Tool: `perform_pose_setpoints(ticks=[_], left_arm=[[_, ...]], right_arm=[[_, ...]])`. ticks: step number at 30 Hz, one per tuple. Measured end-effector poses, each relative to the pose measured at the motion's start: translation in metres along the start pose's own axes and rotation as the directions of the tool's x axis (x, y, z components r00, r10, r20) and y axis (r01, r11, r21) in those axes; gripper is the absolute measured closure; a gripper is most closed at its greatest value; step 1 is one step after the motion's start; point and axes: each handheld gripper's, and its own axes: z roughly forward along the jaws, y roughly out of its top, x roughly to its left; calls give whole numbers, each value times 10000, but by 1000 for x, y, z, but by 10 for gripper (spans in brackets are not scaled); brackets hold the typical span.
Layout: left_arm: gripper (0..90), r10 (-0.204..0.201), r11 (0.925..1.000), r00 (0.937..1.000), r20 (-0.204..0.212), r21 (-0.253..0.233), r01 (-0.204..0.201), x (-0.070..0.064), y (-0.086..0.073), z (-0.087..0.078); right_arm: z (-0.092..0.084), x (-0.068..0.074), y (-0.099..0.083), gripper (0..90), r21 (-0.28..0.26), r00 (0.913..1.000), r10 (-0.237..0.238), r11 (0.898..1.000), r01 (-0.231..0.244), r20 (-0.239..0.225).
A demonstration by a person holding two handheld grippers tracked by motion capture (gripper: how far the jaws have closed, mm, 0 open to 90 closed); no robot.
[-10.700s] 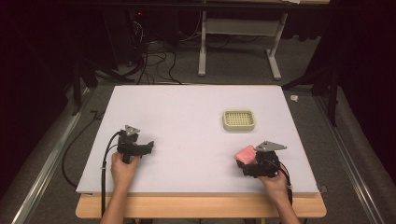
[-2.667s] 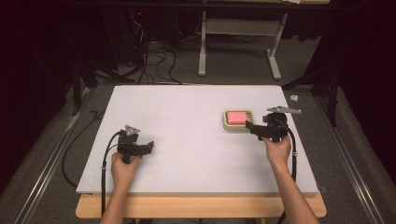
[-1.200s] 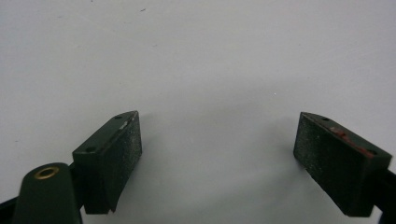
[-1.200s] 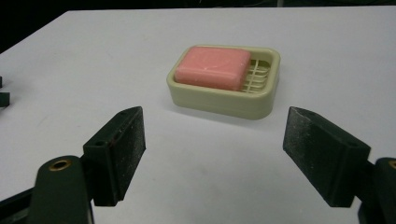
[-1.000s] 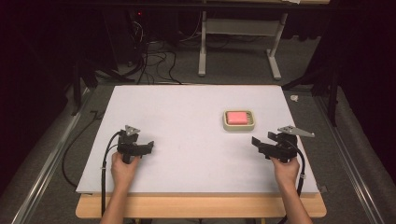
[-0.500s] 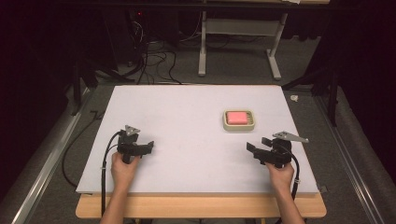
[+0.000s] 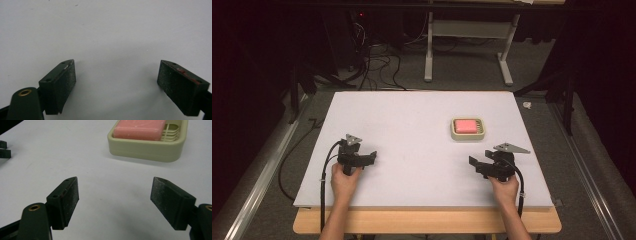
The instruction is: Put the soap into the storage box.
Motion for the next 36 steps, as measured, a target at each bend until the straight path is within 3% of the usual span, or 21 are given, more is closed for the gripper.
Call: perform_pose_setpoints(ticks=[5, 22, 29, 36], left_arm=[[157, -1, 10000, 10000, 1, -1, 1, 0, 0, 0], [157, -3, 10000, 10000, 2, 0, 3, 0, 0, 0], [157, -3, 10000, 10000, 2, 0, 3, 0, 0, 0], [157, -6, 10000, 10000, 2, 0, 6, 0, 0, 0]], right_arm=[[10, 5, -1, 234, 204, 9996, -265, 9994, 263, 132], [31, 1, -6, 238, 848, 9965, -463, 9956, 404, 694], [38, 3, -6, 237, 1249, 9874, -1029, 9883, 877, 1204], [40, 5, -6, 234, 1421, 9841, -1172, 9850, 981, 1334]])
